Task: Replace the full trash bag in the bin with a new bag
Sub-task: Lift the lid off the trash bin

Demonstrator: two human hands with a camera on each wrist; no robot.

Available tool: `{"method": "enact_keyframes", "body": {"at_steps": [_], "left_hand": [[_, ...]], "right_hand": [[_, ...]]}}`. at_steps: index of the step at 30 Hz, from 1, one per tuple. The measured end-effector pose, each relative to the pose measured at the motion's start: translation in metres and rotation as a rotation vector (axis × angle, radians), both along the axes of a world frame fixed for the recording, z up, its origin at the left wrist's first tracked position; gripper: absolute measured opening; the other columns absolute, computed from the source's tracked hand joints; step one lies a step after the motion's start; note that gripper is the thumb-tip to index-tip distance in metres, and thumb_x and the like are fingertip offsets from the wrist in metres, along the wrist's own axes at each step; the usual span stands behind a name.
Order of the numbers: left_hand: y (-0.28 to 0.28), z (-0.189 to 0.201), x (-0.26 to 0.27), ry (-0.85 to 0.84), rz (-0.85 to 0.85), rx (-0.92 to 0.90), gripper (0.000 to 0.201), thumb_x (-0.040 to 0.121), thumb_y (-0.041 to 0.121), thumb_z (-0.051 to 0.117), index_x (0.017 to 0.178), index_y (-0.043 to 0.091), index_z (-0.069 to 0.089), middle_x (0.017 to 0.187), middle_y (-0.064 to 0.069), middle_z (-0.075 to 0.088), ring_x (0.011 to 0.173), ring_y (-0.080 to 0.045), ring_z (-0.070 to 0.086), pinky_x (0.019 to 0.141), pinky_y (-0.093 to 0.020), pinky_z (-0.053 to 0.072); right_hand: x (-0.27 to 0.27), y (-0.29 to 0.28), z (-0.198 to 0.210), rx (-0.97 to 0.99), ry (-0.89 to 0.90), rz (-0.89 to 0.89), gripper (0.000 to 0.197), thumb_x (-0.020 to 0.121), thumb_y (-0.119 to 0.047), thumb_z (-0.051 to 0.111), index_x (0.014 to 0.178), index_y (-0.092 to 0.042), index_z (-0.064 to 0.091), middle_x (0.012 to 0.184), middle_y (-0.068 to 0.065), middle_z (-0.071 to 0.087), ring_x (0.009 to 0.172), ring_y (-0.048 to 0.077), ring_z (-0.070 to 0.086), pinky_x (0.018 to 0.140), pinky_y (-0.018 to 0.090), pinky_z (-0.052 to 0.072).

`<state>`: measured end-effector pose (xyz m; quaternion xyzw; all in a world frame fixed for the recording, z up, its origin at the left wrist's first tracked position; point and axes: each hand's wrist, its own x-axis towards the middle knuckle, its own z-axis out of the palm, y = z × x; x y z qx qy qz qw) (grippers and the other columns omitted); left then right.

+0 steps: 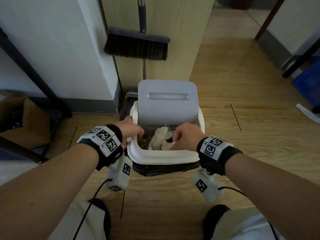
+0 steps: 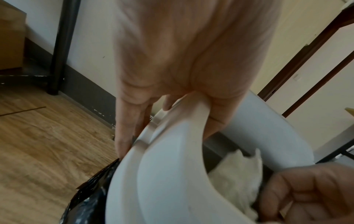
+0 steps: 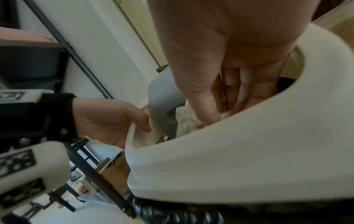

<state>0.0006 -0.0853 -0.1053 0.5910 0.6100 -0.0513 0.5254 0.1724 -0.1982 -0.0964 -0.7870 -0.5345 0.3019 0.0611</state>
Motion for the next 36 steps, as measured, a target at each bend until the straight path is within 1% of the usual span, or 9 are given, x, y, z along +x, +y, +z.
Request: {"method": "enact_keyframes", "body": {"at_steps": [3, 7, 13, 16, 19, 22, 28, 33, 36], "left_hand": [[0.001, 0.002, 0.0, -0.009, 0.017, 0.004, 0.064, 0.074, 0.005, 0.06, 0.133, 0.019, 0.037, 0.117, -0.02, 0.056, 0.1, -0.036, 0.061, 0.062, -0.04, 0.056], [0.004, 0.005, 0.001, -0.035, 0.03, 0.016, 0.067, 0.067, 0.005, 0.058, 0.13, 0.019, 0.039, 0.119, -0.019, 0.054, 0.102, -0.038, 0.06, 0.072, -0.047, 0.058], [0.003, 0.007, 0.0, -0.07, 0.065, 0.051, 0.067, 0.068, 0.004, 0.055, 0.132, 0.016, 0.038, 0.118, -0.021, 0.054, 0.102, -0.04, 0.058, 0.077, -0.049, 0.054], [0.005, 0.011, 0.0, -0.082, 0.106, 0.097, 0.068, 0.071, 0.005, 0.053, 0.136, 0.015, 0.034, 0.122, -0.021, 0.052, 0.108, -0.04, 0.055, 0.082, -0.047, 0.052], [0.009, 0.015, -0.002, -0.154, 0.167, 0.129, 0.078, 0.061, 0.01, 0.053, 0.137, 0.014, 0.035, 0.122, -0.021, 0.053, 0.107, -0.039, 0.055, 0.089, -0.048, 0.05], [0.012, 0.024, -0.005, -0.221, 0.254, 0.189, 0.07, 0.062, 0.01, 0.052, 0.131, 0.011, 0.041, 0.114, -0.019, 0.056, 0.1, -0.035, 0.056, 0.091, -0.051, 0.05], [0.012, 0.043, 0.001, -0.354, 0.382, 0.339, 0.03, 0.077, 0.006, 0.05, 0.106, 0.012, 0.047, 0.08, -0.004, 0.047, 0.082, -0.026, 0.049, 0.086, -0.04, 0.048], [0.0, 0.054, 0.027, -0.448, 0.364, 0.392, 0.036, 0.079, 0.009, 0.051, 0.115, 0.011, 0.049, 0.078, 0.0, 0.047, 0.075, -0.019, 0.046, 0.077, -0.034, 0.04], [-0.01, 0.057, 0.05, -0.486, 0.33, 0.386, 0.048, 0.079, 0.014, 0.054, 0.127, 0.009, 0.049, 0.089, -0.001, 0.054, 0.081, -0.019, 0.05, 0.079, -0.033, 0.041]], "right_hand": [[0.002, 0.007, 0.011, 0.037, 0.044, -0.002, 0.013, 0.077, -0.013, 0.072, 0.089, -0.015, 0.073, 0.083, -0.006, 0.064, 0.079, 0.013, 0.06, 0.074, 0.023, 0.05], [0.008, 0.016, 0.024, 0.17, 0.122, -0.127, 0.012, 0.079, -0.013, 0.064, 0.071, -0.018, 0.07, 0.059, -0.005, 0.067, 0.054, 0.011, 0.064, 0.057, 0.022, 0.053], [0.013, 0.016, 0.03, 0.319, 0.033, -0.25, 0.019, 0.076, -0.013, 0.062, 0.063, -0.026, 0.066, 0.074, -0.01, 0.068, 0.078, 0.015, 0.067, 0.07, 0.03, 0.056], [0.017, 0.013, 0.036, 0.415, -0.031, -0.349, 0.021, 0.073, -0.011, 0.061, 0.087, -0.026, 0.066, 0.091, -0.007, 0.061, 0.091, 0.018, 0.061, 0.074, 0.029, 0.049], [0.027, 0.011, 0.04, 0.443, -0.099, -0.396, 0.052, 0.07, -0.014, 0.065, 0.12, -0.025, 0.054, 0.123, 0.006, 0.049, 0.113, 0.027, 0.048, 0.087, 0.032, 0.04], [0.034, 0.008, 0.046, 0.402, -0.019, -0.481, 0.07, 0.07, -0.027, 0.069, 0.134, -0.024, 0.042, 0.131, 0.007, 0.047, 0.119, 0.028, 0.046, 0.094, 0.037, 0.041], [0.039, 0.01, 0.063, 0.372, 0.139, -0.48, 0.057, 0.075, -0.034, 0.065, 0.129, -0.02, 0.052, 0.106, 0.001, 0.066, 0.093, 0.02, 0.063, 0.081, 0.033, 0.051], [0.053, 0.002, 0.075, 0.404, 0.062, -0.568, 0.047, 0.079, -0.034, 0.061, 0.124, -0.021, 0.056, 0.094, -0.003, 0.063, 0.082, 0.018, 0.061, 0.068, 0.027, 0.044], [0.068, -0.013, 0.075, 0.388, -0.026, -0.608, 0.015, 0.082, -0.03, 0.054, 0.091, -0.019, 0.057, 0.075, -0.004, 0.057, 0.072, 0.021, 0.056, 0.055, 0.025, 0.038]]}}
